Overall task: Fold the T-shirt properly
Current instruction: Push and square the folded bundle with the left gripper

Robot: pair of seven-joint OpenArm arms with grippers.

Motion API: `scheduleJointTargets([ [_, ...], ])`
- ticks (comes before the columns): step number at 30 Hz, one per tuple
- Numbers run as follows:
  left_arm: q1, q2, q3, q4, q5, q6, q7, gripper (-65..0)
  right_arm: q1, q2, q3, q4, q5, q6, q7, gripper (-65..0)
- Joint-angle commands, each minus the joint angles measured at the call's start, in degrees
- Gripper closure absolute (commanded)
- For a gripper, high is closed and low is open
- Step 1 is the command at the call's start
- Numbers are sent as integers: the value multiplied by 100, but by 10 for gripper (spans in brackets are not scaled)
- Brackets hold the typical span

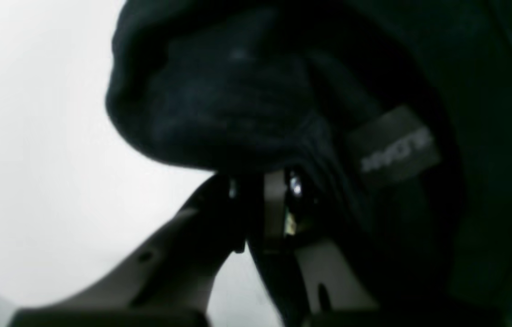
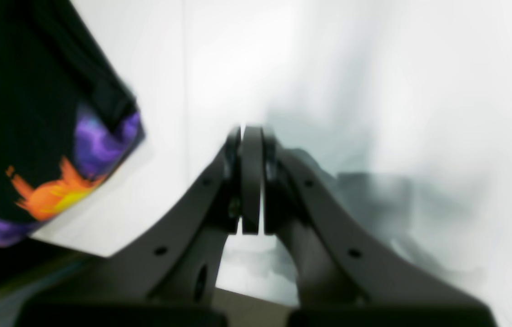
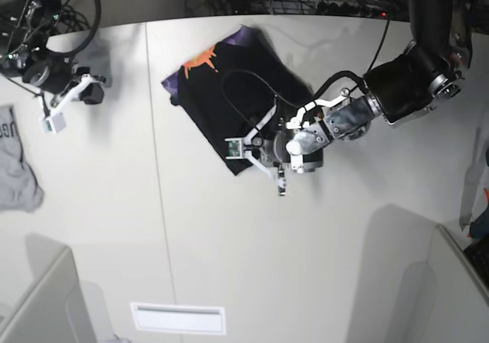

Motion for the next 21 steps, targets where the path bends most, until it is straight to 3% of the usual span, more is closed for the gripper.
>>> scheduleJointTargets([
  [1,-130,113,11,30,150,-192,-145,0,40,71,22,-21,80,27,110,0],
  [8,283,552,-15,-6,2172,-1159,-1042,0,40,62,-22,-522,80,18,321,0],
  [10,336,675,-50,-146,2612,-1260,-1226,0,40,54,-31,-610,80,18,312,0],
  [16,248,1045,-235,-674,2779,-1260,-1253,0,-109,-149,-40,-601,80,18,347,0],
  [21,204,1089,-253,-630,2779,-1260,-1253,0,-92,-149,-40,-619,80,18,356,0],
])
